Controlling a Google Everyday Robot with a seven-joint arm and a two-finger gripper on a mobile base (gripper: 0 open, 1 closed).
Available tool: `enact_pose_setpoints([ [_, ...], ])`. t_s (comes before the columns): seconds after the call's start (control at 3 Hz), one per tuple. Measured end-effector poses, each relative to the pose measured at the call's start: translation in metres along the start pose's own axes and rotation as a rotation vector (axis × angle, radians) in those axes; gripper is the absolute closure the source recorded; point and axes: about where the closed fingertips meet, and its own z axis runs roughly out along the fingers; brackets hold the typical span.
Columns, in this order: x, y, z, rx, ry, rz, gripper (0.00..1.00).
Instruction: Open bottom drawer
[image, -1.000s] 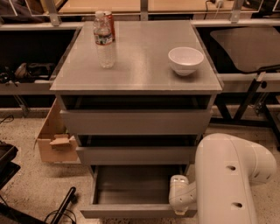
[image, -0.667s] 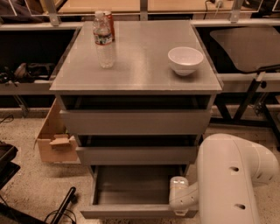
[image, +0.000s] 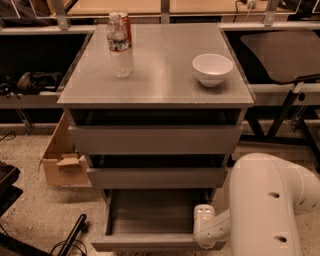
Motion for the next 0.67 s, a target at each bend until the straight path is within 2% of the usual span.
enact_pose_setpoints([
  [0.67, 0.0050, 0.0110, -0.0080, -0.003, 0.009, -0.002, 1.00],
])
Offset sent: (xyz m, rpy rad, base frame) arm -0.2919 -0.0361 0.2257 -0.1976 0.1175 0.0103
